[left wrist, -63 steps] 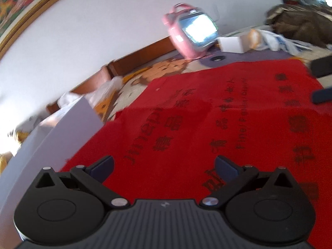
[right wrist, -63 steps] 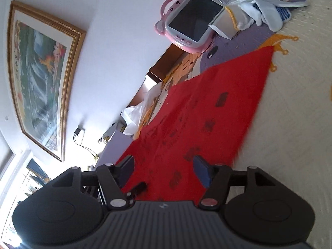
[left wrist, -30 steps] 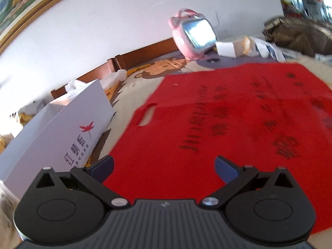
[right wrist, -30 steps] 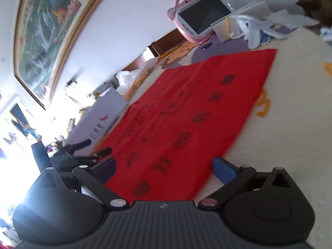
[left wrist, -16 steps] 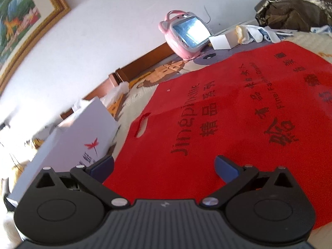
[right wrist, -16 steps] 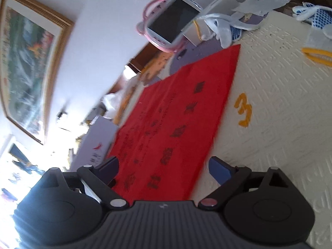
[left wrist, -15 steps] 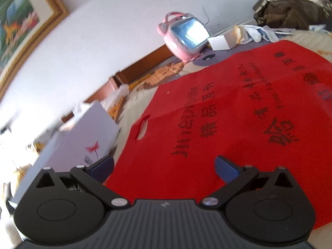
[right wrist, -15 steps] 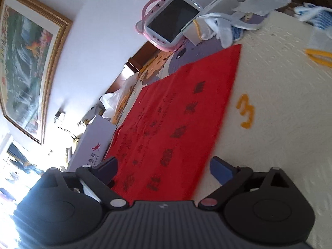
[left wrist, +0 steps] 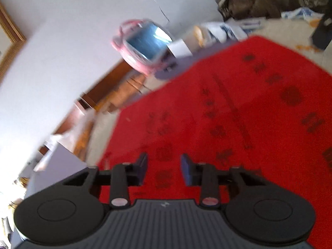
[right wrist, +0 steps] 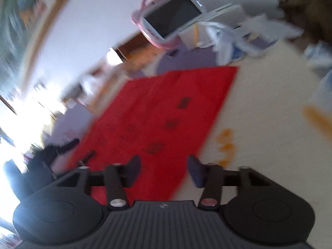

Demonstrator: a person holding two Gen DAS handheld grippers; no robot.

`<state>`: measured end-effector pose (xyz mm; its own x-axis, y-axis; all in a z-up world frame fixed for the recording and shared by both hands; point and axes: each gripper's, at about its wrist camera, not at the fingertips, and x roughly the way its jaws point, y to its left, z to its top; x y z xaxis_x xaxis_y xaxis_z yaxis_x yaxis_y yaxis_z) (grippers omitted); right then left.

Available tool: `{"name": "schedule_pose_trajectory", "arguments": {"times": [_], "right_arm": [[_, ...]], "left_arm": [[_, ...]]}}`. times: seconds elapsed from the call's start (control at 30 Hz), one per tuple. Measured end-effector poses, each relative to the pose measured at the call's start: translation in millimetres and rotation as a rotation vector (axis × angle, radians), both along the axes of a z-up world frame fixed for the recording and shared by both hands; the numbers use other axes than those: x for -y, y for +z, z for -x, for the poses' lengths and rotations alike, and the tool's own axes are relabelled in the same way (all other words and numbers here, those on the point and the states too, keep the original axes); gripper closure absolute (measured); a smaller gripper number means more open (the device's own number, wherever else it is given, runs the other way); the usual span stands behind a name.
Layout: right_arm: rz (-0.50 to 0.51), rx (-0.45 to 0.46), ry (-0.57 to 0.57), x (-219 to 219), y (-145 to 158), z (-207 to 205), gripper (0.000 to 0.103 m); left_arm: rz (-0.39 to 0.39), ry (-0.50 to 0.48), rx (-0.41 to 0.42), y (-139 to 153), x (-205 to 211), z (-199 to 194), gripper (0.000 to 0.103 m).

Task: Fold shopping bag

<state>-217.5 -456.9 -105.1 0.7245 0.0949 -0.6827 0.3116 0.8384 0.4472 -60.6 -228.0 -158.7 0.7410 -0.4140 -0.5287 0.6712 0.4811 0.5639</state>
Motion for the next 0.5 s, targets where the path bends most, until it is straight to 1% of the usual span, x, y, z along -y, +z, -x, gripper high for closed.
{"name": "schedule_pose_trajectory", "arguments": {"times": [0.03,0.1,0.13,0.17,0.23,0.27,0.33,0.43,0.47,0.5], "right_arm": [[0.041,-0.042,0.008,-1.4,5.3,1.4,0.032],[0.036,-0.088,0.025,-2.5,1.5,-4.4,0.030],[0.030,-0.112,0.031,-2.9,-2.0,-8.2,0.023],[0.031,-0.100,0.047,-5.3,-2.8,-13.6,0.014],[-0.011,-0.065,0.041,-4.6,-7.9,-23.0,0.012],[-0.046,-0.042,0.036,-2.9,-11.6,-28.3,0.005],[-0.129,0.020,0.030,2.6,-17.4,-32.9,0.006],[-0.379,0.138,0.001,15.1,-33.7,-37.4,0.006],[-0.419,0.156,-0.005,16.7,-36.4,-38.2,0.006],[-0.457,0.194,-0.002,19.2,-39.1,-37.7,0.006]], "left_arm": [[0.010,0.001,-0.004,-0.5,-0.8,-1.4,0.070],[0.037,0.001,-0.016,-2.4,-3.5,-2.9,0.073],[0.041,-0.002,-0.007,-4.6,-4.2,-1.6,0.073],[0.038,-0.006,0.009,-6.7,-4.5,0.5,0.073],[0.032,-0.012,0.041,-10.9,-5.0,4.6,0.073],[0.030,-0.014,0.050,-11.9,-4.8,5.7,0.073],[0.038,-0.014,0.042,-10.9,-5.4,5.3,0.073],[0.057,-0.013,0.017,-8.2,-7.6,1.9,0.073],[0.062,-0.014,0.011,-7.6,-8.1,0.7,0.073],[0.065,-0.014,0.008,-7.2,-8.4,0.0,0.073]]}}
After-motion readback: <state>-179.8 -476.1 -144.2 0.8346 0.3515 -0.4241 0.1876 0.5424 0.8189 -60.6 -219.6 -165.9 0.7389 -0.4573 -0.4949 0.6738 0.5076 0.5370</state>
